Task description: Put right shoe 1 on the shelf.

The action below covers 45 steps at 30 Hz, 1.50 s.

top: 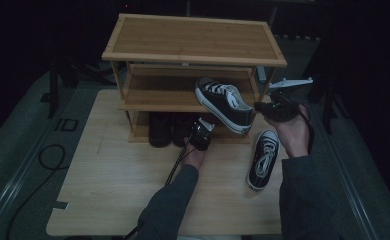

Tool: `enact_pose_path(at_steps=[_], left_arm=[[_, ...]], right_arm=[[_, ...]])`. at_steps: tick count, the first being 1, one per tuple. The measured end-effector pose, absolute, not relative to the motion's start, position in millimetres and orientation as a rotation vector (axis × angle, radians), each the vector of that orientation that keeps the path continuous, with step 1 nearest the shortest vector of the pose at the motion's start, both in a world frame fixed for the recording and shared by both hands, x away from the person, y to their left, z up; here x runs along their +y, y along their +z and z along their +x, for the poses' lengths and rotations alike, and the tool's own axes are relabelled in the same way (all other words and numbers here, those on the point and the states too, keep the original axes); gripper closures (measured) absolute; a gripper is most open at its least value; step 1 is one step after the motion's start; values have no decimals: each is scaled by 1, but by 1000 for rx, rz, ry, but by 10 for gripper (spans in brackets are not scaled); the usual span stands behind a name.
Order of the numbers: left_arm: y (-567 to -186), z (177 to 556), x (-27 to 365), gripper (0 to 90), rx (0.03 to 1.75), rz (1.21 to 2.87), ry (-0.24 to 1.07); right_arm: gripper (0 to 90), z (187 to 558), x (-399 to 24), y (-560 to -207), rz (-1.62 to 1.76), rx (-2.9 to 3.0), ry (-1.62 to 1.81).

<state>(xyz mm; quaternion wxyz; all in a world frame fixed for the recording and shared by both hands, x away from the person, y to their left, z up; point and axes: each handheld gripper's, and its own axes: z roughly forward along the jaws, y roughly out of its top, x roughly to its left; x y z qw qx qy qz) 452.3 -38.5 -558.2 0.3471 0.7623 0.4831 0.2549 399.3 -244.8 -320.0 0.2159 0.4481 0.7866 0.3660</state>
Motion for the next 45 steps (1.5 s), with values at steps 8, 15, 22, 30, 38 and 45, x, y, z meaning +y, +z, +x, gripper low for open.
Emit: enact_pose_path(at_steps=[8, 15, 22, 30, 38, 45], left_arm=[[-558, 452, -39, 897, 1256, 1976, 662], [-558, 452, -39, 897, 1256, 1976, 664], [-558, 452, -39, 897, 1257, 1976, 667], [-558, 452, -39, 898, 1258, 1976, 666], [-558, 452, -39, 898, 1253, 1984, 665], [-558, 452, -39, 899, 1260, 1977, 673]], right_arm=[[900, 384, -250, -332, 1236, 2238, 1004], [900, 362, -253, -343, 1212, 2254, 1029], [900, 344, -246, -349, 1156, 2289, 1039], [900, 345, -242, -351, 1146, 2294, 1037], [900, 353, -241, -355, 1166, 2274, 1059], [900, 357, -233, -357, 1146, 2300, 1091]])
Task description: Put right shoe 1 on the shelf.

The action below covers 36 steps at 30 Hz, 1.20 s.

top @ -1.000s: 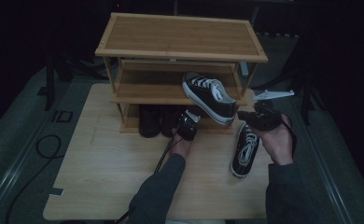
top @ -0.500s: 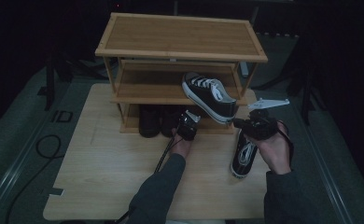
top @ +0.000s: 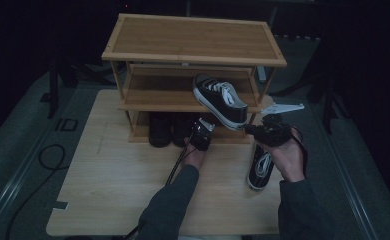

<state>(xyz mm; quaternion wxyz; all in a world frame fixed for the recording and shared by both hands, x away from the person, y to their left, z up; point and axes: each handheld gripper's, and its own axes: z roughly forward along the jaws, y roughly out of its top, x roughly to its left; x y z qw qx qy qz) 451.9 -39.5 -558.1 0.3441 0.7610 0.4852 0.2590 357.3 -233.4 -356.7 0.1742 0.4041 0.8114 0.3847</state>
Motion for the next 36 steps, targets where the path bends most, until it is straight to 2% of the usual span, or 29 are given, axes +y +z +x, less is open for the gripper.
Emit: enact_pose_path(at_steps=[34, 36], left_arm=[[-557, 451, -38, 898, 1250, 2014, 678], [-558, 452, -40, 898, 1259, 1974, 672]], right_arm=[[900, 408, -159, -366, 1091, 2358, 1159], [900, 409, -156, -366, 1084, 2366, 1172]])
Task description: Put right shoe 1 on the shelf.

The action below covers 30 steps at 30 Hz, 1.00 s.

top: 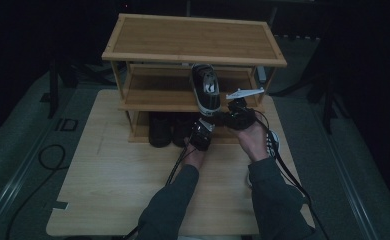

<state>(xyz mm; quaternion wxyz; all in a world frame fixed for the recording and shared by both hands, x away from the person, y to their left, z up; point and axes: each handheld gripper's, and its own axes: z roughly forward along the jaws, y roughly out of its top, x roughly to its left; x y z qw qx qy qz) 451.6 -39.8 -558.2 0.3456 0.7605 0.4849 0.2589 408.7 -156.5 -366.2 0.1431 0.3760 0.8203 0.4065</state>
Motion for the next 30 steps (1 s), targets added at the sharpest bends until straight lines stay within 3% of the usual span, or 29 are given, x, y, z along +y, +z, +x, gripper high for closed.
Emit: enact_pose_path(at_steps=[30], left_arm=[[-558, 452, -39, 898, 1260, 1971, 671]], right_arm=[[900, 422, -132, -371, 1053, 2360, 1216]])
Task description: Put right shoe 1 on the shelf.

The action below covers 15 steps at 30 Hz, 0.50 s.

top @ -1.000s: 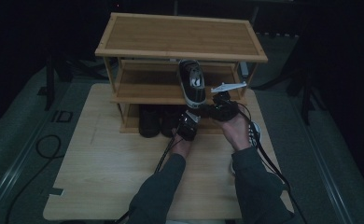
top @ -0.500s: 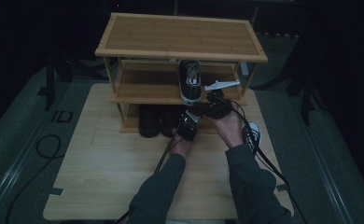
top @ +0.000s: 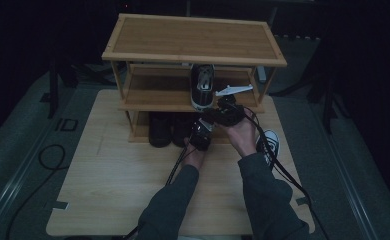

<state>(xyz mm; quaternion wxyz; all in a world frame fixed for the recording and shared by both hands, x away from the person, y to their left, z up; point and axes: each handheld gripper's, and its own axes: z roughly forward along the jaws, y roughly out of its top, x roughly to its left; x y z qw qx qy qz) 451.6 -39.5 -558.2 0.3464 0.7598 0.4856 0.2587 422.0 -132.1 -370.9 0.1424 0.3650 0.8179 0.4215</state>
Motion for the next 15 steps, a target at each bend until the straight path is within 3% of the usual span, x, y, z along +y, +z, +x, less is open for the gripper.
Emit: enact_pose_path(at_steps=[15], left_arm=[[-558, 452, -40, 898, 1260, 1974, 674]], right_arm=[[900, 411, -156, -360, 1054, 2316, 1144]])
